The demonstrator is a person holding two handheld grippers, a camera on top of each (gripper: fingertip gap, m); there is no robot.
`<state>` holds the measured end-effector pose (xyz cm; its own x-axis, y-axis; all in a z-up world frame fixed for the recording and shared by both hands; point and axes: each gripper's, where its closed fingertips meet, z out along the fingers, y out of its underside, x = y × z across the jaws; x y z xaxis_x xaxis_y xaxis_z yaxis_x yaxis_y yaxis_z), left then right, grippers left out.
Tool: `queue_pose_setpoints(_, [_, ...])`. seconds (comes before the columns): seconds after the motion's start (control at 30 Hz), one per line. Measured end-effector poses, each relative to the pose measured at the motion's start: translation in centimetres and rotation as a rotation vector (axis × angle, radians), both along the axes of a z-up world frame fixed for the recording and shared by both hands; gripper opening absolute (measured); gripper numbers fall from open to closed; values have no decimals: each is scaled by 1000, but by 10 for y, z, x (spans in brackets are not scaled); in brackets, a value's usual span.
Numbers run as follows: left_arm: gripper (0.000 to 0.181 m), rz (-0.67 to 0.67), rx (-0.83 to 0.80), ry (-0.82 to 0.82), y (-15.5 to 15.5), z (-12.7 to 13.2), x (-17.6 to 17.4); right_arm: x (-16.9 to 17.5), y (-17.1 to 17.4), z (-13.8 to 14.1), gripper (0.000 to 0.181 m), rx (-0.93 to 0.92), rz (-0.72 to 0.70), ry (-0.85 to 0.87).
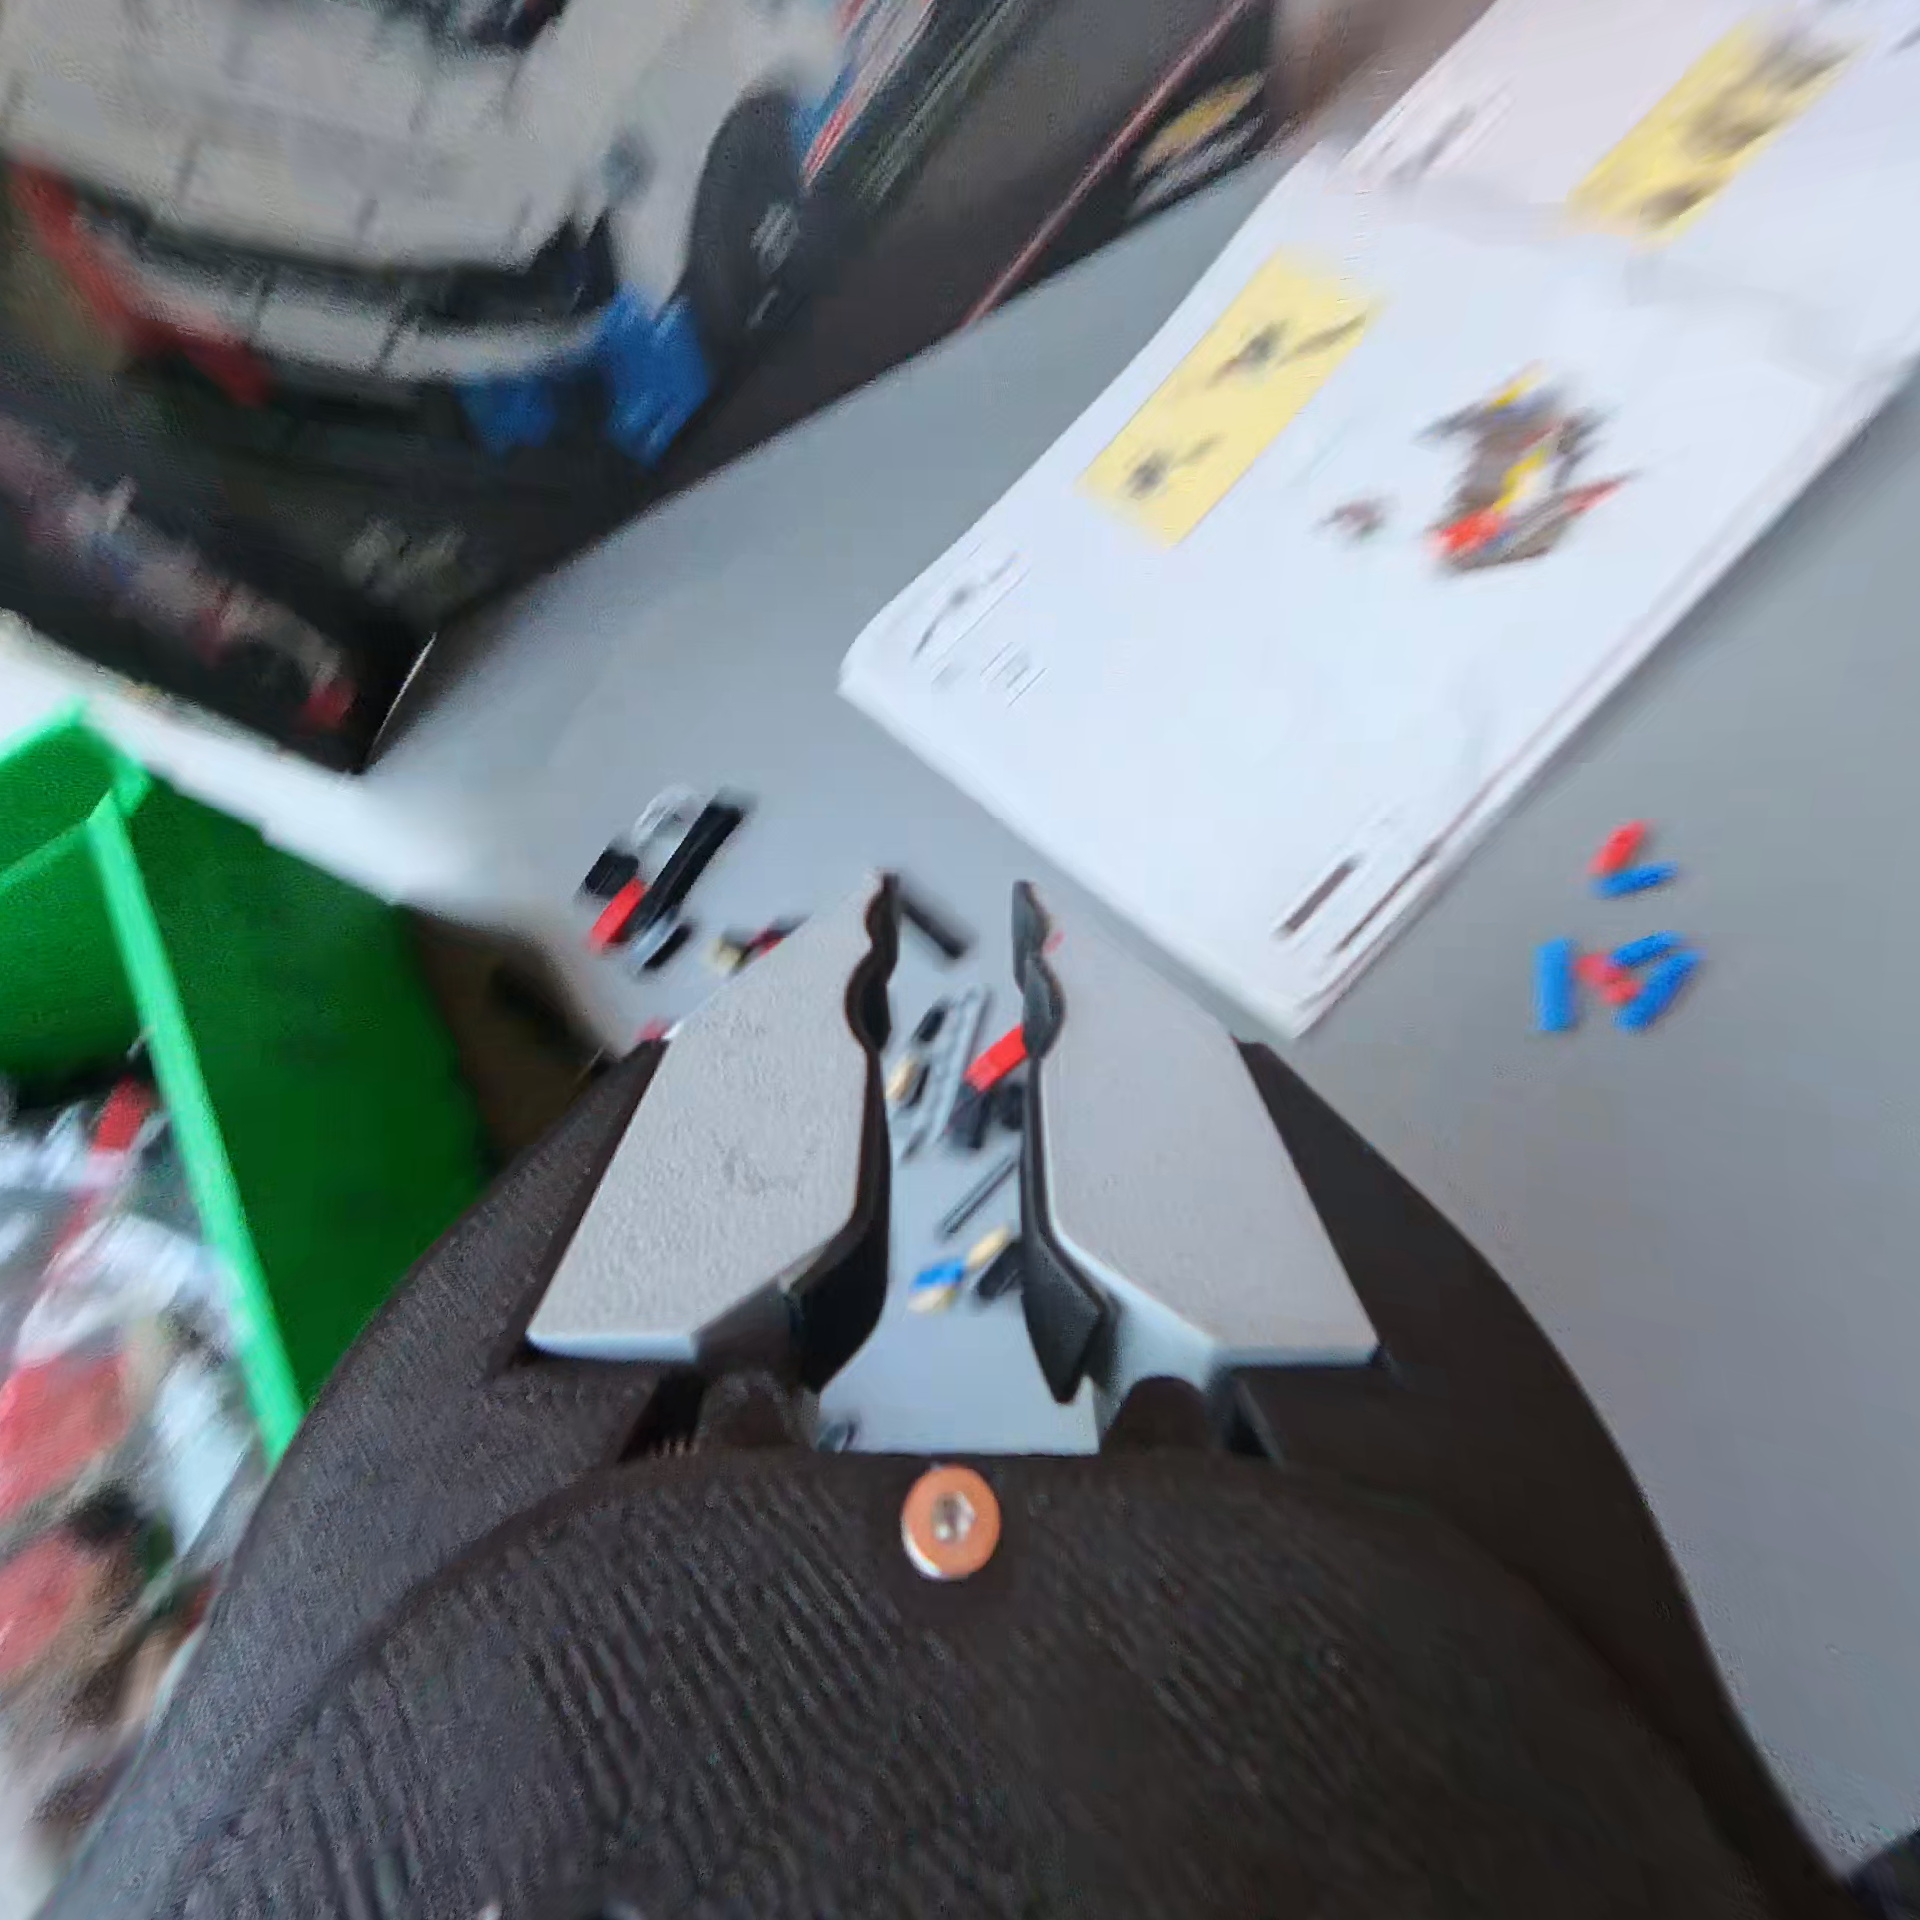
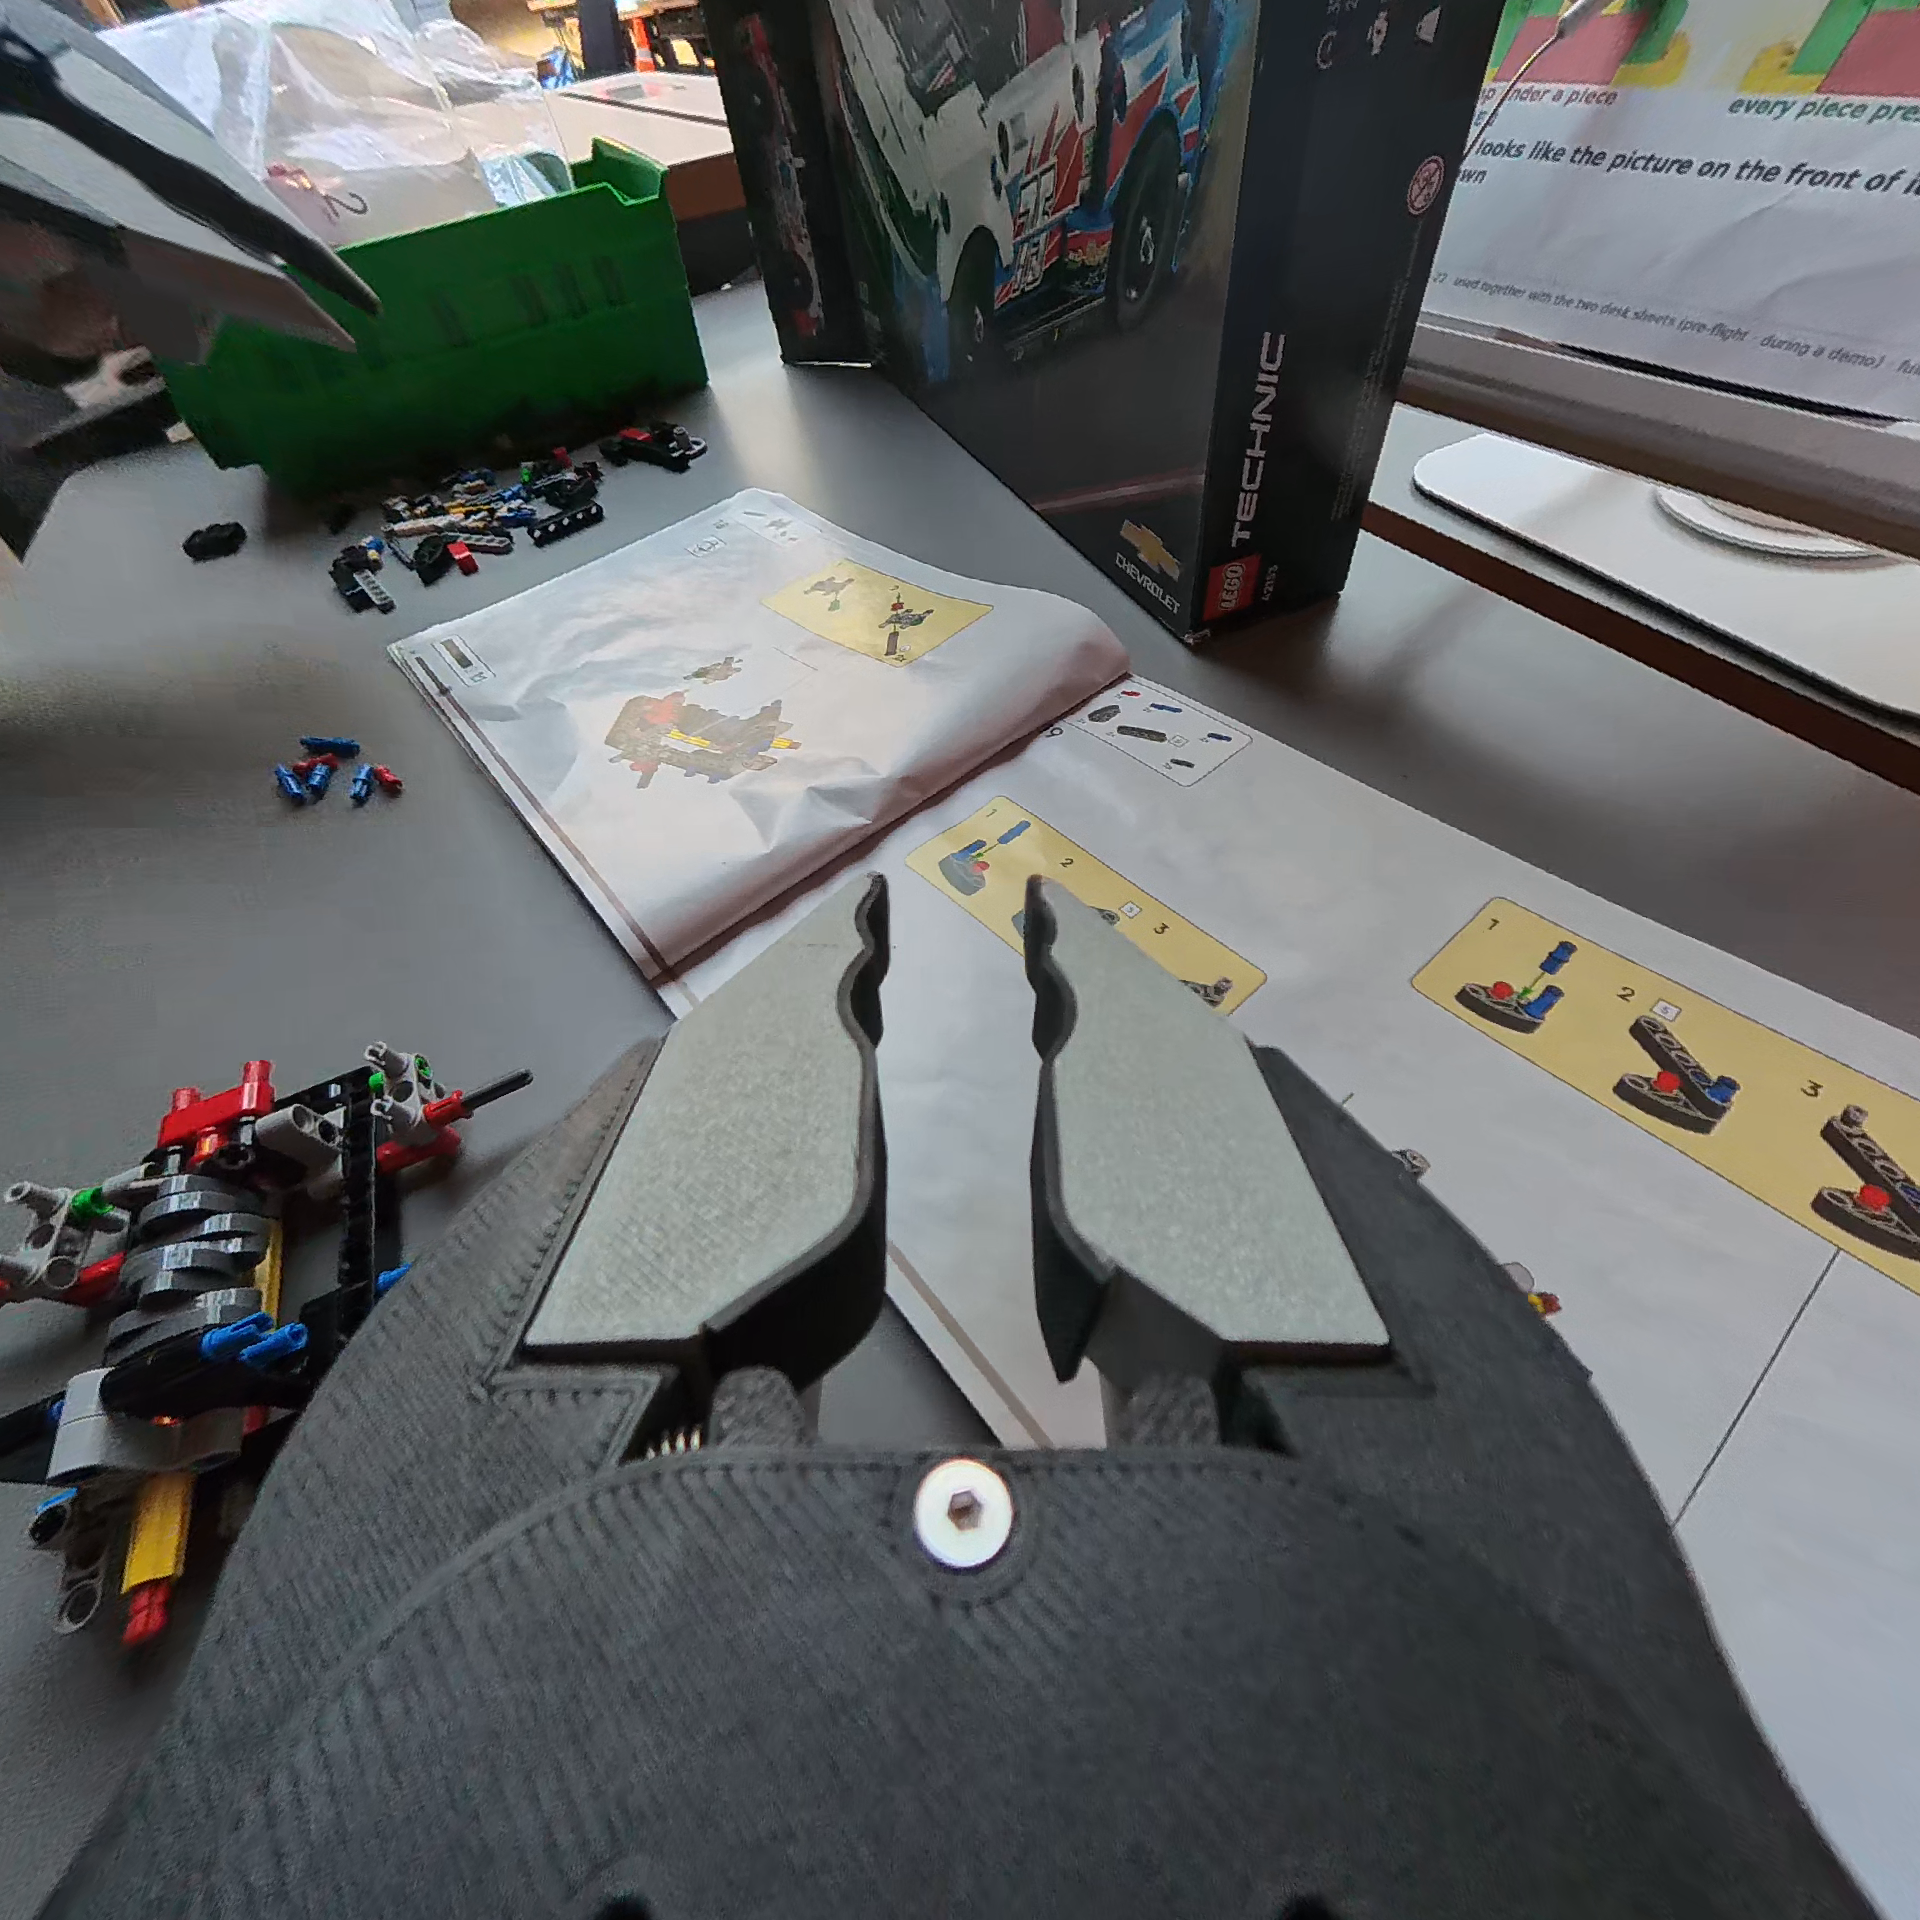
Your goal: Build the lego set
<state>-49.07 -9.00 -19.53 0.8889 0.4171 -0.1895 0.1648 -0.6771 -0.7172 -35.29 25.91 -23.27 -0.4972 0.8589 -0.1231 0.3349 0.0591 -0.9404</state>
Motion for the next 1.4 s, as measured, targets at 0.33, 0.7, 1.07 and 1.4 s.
queue_pose_setpoints(0.33, [9, 166, -367, -299, -78, -64, -16, 2, -5, 2, 24, -24, 21, 0])
queue_pose_setpoints(0.7, [8, 111, -565, -331, -87, -89, -23, 2, -6, 1, 23, -26, 25, -3])
queue_pose_setpoints(1.07, [5, 59, -634, -356, -86, -97, -23, 2, -6, 1, 23, -33, 29, -8])
queue_pose_setpoints(1.4, [4, 74, -628, -330, -87, -86, -23, 2, -7, 1, 22, -31, 30, -7])
